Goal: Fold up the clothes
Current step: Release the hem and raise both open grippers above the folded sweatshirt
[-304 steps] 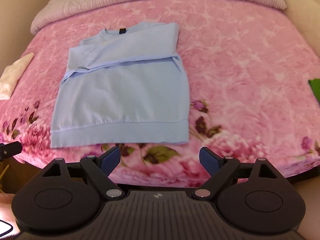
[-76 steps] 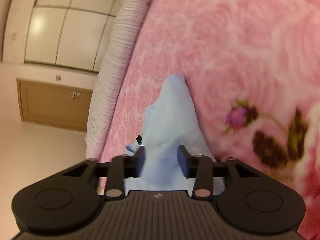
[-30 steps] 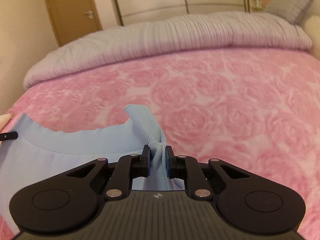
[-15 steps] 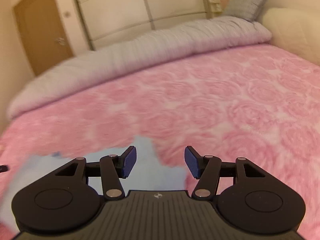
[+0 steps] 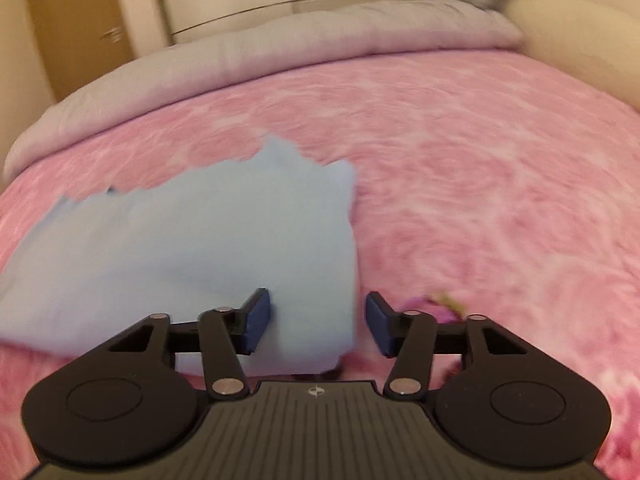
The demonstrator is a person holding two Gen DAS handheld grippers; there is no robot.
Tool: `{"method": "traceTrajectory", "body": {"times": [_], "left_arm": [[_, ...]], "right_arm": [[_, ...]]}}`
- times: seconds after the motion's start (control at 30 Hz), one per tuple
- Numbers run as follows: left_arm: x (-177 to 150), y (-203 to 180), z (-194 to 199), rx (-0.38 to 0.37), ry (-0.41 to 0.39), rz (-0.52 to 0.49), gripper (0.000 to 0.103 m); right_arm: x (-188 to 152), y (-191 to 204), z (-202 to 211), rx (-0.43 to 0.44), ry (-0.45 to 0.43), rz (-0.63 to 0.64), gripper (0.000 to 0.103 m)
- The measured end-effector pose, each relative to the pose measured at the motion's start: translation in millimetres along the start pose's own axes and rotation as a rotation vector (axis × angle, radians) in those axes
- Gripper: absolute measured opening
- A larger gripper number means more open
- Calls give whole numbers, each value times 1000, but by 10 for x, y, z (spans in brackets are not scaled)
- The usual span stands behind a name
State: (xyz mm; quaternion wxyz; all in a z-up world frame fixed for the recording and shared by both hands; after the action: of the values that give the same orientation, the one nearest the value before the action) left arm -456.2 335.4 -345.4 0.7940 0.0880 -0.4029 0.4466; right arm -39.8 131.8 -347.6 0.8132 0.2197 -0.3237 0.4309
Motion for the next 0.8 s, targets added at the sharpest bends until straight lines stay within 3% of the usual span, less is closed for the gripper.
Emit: {"method": "traceTrajectory", "body": {"times": [0.13, 0.27, 0.33, 0.5, 0.57, 0.8], "left_arm": [[-38, -145, 173, -73, -32, 45, 23], [-188, -192, -40, 7, 70, 62, 29], [-180, -232, 11, 47, 75, 85, 29], [-182, -413, 296, 90, 87, 95, 39], [-225, -496, 435, 99, 84, 87, 43], [-477, -886, 967, 125, 63, 14, 54]], "right_arm": [[-3, 61, 238, 14, -37, -12, 54], [-153, 126, 34, -47, 67, -5, 57], [-190, 81, -31, -83, 126, -51, 58], [-145, 99, 310, -103, 136, -96, 62], [-144, 160, 461, -104, 138, -88, 72], [-295, 358, 920, -79, 146, -85, 78]]}}
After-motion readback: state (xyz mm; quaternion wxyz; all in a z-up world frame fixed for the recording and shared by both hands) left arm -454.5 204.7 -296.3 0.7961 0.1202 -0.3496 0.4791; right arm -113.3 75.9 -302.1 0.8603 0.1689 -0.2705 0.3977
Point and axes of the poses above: each gripper's, at about its wrist camera, not at the fingertips, and z roughly against the way its jaws point, y to its left, x to its top, the point moved 1 cm from there along -z, roughly the way its jaws point, and after that the axes turned 9 degrees about -x, right-handed, at the moved point
